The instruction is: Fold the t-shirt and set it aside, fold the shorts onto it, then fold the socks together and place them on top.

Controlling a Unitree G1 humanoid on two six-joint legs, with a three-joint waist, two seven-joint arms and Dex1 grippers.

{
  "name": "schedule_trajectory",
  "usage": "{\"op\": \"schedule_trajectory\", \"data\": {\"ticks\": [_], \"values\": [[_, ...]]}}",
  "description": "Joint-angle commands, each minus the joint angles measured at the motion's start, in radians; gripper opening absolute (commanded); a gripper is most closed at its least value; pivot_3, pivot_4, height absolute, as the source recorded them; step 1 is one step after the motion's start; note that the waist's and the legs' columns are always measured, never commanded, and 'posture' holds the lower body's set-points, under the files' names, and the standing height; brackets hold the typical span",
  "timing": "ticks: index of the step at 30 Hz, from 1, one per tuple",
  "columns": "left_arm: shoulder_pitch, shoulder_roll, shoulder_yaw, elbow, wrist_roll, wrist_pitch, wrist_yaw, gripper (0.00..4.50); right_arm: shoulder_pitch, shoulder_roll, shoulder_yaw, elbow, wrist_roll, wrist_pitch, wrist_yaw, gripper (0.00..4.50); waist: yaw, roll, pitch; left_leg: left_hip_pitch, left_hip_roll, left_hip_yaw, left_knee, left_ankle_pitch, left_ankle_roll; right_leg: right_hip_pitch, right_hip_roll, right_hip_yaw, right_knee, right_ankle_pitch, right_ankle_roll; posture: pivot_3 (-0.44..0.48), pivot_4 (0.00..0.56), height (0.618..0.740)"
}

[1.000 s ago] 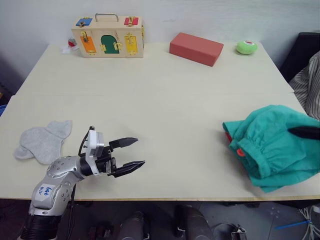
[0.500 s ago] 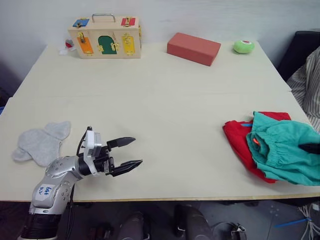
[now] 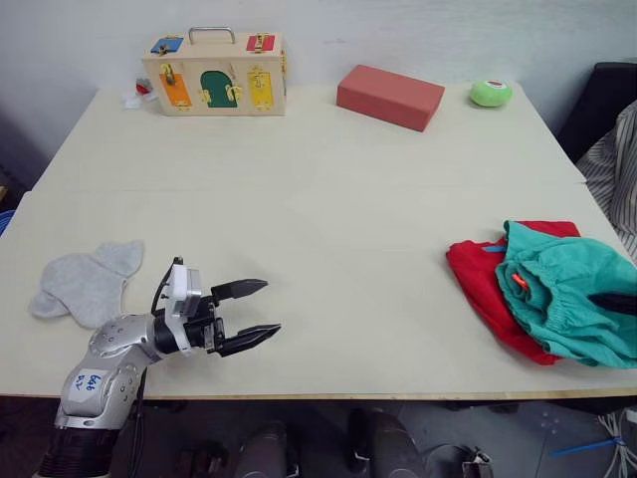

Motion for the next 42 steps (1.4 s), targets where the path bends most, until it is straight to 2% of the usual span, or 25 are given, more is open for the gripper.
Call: {"op": "schedule_trajectory", "data": {"ticks": [1, 2, 3, 7, 8, 11, 15, 18, 22, 26, 30, 34, 37, 39, 40, 41, 42], "values": [[0.015, 0.004, 0.039, -0.02, 0.007, -0.027, 0.009, 4.5, 0.105, -0.103, -0.104, -0.053, 0.036, -0.026, 0.033, 3.85, -0.003, 0.0, 0.0, 0.0, 0.0, 0.0, 0.0, 0.0, 0.0, 0.0, 0.0, 0.0, 0.0, 0.0, 0.0, 0.0, 0.15, 0.74], [0.021, 0.003, 0.049, -0.013, 0.009, -0.034, 0.013, 4.5, 0.159, -0.122, -0.15, -0.074, 0.046, -0.06, 0.032, 4.26, -0.005, 0.0, 0.0, 0.0, 0.0, 0.0, 0.0, 0.0, 0.0, 0.0, 0.0, 0.0, 0.0, 0.0, 0.0, 0.0, 0.15, 0.74], [0.026, 0.004, 0.06, -0.004, 0.015, -0.042, 0.017, 4.5, 0.207, -0.132, -0.206, -0.104, 0.053, -0.094, 0.018, 4.48, -0.006, 0.0, 0.0, 0.001, 0.001, 0.0, 0.0, 0.0, 0.0, 0.0, 0.0, 0.0, 0.0, 0.0, 0.0, 0.0, 0.15, 0.74], [0.036, 0.016, 0.089, 0.03, 0.034, -0.07, 0.011, 4.5, 0.356, -0.094, -0.419, -0.295, 0.081, -0.166, -0.053, 4.48, -0.015, 0.0, 0.0, 0.001, 0.001, 0.001, -0.001, -0.001, -0.001, 0.0, 0.001, 0.001, 0.0, 0.0, 0.0, 0.0, 0.15, 0.74], [0.029, 0.018, 0.112, 0.062, 0.045, -0.089, 0.025, 4.5, 0.361, -0.035, -0.457, -0.445, 0.114, -0.161, -0.101, 4.48, -0.016, 0.0, 0.0, 0.002, 0.001, 0.002, -0.001, -0.001, -0.002, 0.0, 0.001, 0.002, 0.0, 0.0, 0.0, 0.0, 0.15, 0.74], [0.008, 0.02, 0.176, 0.147, 0.08, -0.145, 0.077, 4.5, 0.364, 0.132, -0.441, -0.837, 0.201, -0.123, -0.21, 4.48, -0.021, -0.005, -0.001, 0.003, 0.005, 0.001, -0.002, -0.004, -0.007, 0.0, 0.004, 0.002, 0.001, 0.0, 0.0, 0.0, 0.15, 0.74], [0.027, 0.018, 0.242, 0.19, 0.086, -0.172, 0.119, 4.5, 0.407, 0.31, -0.329, -1.166, 0.283, 0.012, -0.335, 4.48, -0.001, -0.005, -0.001, 0.002, 0.005, 0.0, -0.003, -0.002, -0.007, -0.001, 0.004, 0.002, 0.002, 0.0, -0.001, 0.0, 0.15, 0.74], [0.087, 0.001, 0.33, 0.174, 0.084, -0.192, 0.191, 4.5, 0.431, 0.49, -0.187, -1.354, 0.302, -0.001, -0.434, 4.48, 0.009, -0.007, -0.002, 0.001, 0.005, -0.002, -0.003, -0.002, -0.006, -0.001, 0.004, 0.0, 0.0, -0.001, -0.002, 0.0, 0.15, 0.74], [0.243, -0.046, 0.465, 0.097, 0.074, -0.21, 0.292, 4.5, 0.421, 0.631, -0.001, -1.349, 0.165, -0.172, -0.464, 4.48, 0.011, -0.007, -0.002, 0.0, 0.003, 0.0, -0.001, -0.004, -0.002, -0.001, 0.002, 0.001, -0.001, -0.001, -0.002, 0.0, 0.15, 0.74], [0.437, -0.116, 0.628, 0.041, 0.045, -0.212, 0.37, 4.5, 0.396, 0.682, 0.119, -1.259, 0.112, -0.343, -0.402, 4.48, 0.002, -0.013, -0.003, 0.001, 0.002, 0.0, -0.001, -0.007, 0.001, 0.001, 0.001, 0.001, -0.003, 0.0, 0.0, 0.0, 0.15, 0.74], [0.579, -0.208, 0.801, 0.069, -0.008, -0.221, 0.462, 4.5, 0.386, 0.741, 0.173, -1.262, 0.126, -0.307, -0.456, 4.48, -0.005, -0.014, -0.003, 0.001, 0.003, -0.001, -0.001, -0.007, 0.001, 0.0, 0.001, 0.001, -0.003, 0.0, -0.001, 0.0, 0.15, 0.74], [0.66, -0.268, 0.88, 0.078, -0.042, -0.209, 0.514, 4.5, 0.371, 0.751, 0.204, -1.245, 0.124, -0.313, -0.45, 4.48, -0.004, -0.015, -0.004, 0.001, 0.003, -0.002, -0.001, -0.01, -0.001, 0.001, 0.001, 0.0, -0.003, -0.001, -0.002, 0.0, 0.15, 0.74], [0.712, -0.285, 0.905, 0.078, -0.053, -0.174, 0.542, 4.5, 0.379, 0.751, 0.217, -1.243, 0.139, -0.311, -0.443, 4.48, -0.009, -0.008, 0.0, -0.001, -0.003, -0.032, -0.002, -0.011, 0.006, 0.025, -0.006, -0.03, -0.015, -0.001, 0.0, 0.0, 0.15, 0.74], [0.731, -0.283, 0.908, 0.071, -0.067, -0.152, 0.55, 4.5, 0.387, 0.75, 0.218, -1.248, 0.144, -0.308, -0.442, 4.48, -0.011, -0.004, 0.002, -0.002, -0.015, -0.069, -0.002, -0.004, 0.014, 0.045, -0.018, -0.064, -0.022, -0.006, 0.007, 0.0, 0.15, 0.74], [0.734, -0.276, 0.904, 0.057, -0.075, -0.139, 0.552, 4.5, 0.392, 0.748, 0.212, -1.253, 0.15, -0.315, -0.438, 4.48, -0.006, -0.005, 0.003, -0.001, -0.019, -0.078, -0.001, -0.002, 0.015, 0.046, -0.021, -0.068, -0.022, -0.009, 0.012, 0.0, 0.15, 0.74], [0.737, -0.27, 0.9, 0.046, -0.082, -0.129, 0.553, 4.5, 0.395, 0.745, 0.208, -1.257, 0.154, -0.322, -0.436, 4.48, 0.008, -0.009, 0.001, -0.001, -0.019, -0.074, 0.0, -0.004, 0.013, 0.04, -0.021, -0.057, -0.016, -0.014, 0.014, 0.0, 0.15, 0.74], [0.735, -0.259, 0.891, 0.033, -0.083, -0.113, 0.556, 4.5, 0.4, 0.739, 0.207, -1.263, 0.167, -0.33, -0.419, 4.48, 0.022, -0.009, 0.001, -0.002, -0.019, -0.074, 0.001, -0.005, 0.011, 0.044, -0.021, -0.054, -0.015, -0.014, 0.013, 0.0, 0.15, 0.74]]}}
